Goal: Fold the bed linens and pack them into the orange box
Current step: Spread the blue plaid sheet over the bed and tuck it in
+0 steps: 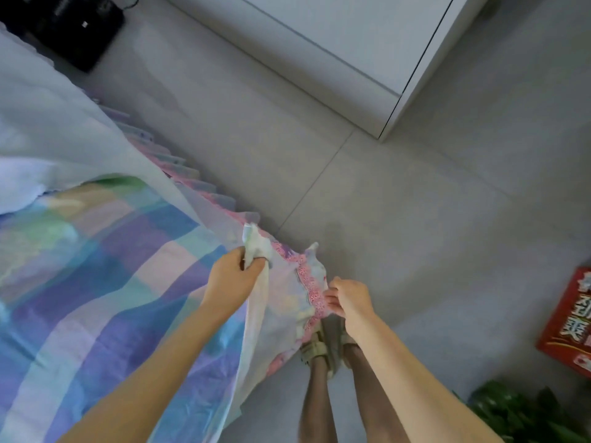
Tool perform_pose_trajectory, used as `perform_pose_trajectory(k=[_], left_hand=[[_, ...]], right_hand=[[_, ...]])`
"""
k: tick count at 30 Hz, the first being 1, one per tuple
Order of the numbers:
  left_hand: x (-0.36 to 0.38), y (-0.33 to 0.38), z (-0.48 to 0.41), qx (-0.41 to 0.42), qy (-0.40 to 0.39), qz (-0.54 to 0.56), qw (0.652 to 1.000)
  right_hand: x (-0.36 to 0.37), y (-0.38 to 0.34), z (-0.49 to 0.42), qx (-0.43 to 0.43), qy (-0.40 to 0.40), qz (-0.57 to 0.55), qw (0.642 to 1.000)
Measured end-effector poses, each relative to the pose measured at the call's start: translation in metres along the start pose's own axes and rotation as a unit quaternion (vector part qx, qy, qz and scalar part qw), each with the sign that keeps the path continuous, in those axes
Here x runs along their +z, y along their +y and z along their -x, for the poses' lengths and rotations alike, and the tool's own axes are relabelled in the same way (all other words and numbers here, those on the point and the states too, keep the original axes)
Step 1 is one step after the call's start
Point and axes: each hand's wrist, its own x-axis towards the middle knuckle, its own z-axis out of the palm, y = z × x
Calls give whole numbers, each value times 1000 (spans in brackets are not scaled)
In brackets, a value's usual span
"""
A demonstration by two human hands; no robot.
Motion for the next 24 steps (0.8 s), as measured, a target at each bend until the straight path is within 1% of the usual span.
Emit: perform_pose_trajectory(k=[2, 4, 8, 10, 11, 12, 14, 15, 16, 17, 18, 20, 21, 22, 24], left_hand=[[0, -3, -9, -14, 0, 14, 1000], [-1, -3, -12, -17, -4, 22, 1000], [1, 1, -13, -25, -51, 33, 998], [0, 1, -13, -28, -64, 51, 996], [-1, 0, -14, -30, -58, 70, 995], [-4, -1, -14, -39, -47, 94, 994], [-16, -6, -12, -65, -7, 160, 985], [-25, -11, -11, -86, 21, 199, 976], [-35, -17, -9, -106, 50, 235, 965], [-45, -24, -6, -124, 76, 267, 953], [-55, -31, -3, -136, 102, 295, 940], [-71, -42, 4, -152, 141, 337, 918], [-80, -46, 11, -161, 155, 354, 908], [-88, -50, 17, -170, 166, 373, 897], [-102, -57, 27, -177, 181, 411, 876]], right_hand=[[2, 13, -19, 61, 12, 42, 997], [9, 25, -27, 97, -7, 74, 993], [20, 38, -40, 113, -25, 98, 988], [23, 46, -46, 108, -35, 123, 986], [26, 50, -48, 82, -27, 155, 984], [29, 55, -50, 38, -6, 204, 978], [30, 64, -47, -75, 54, 299, 950], [31, 64, -39, -137, 77, 315, 936], [34, 62, -30, -179, 77, 315, 929], [37, 58, -21, -198, 42, 298, 933], [40, 54, -10, -181, -11, 270, 946], [47, 46, 7, -107, -108, 211, 966], [49, 43, 17, -66, -141, 214, 964], [50, 43, 22, -44, -162, 230, 959], [49, 44, 26, -26, -200, 265, 943]])
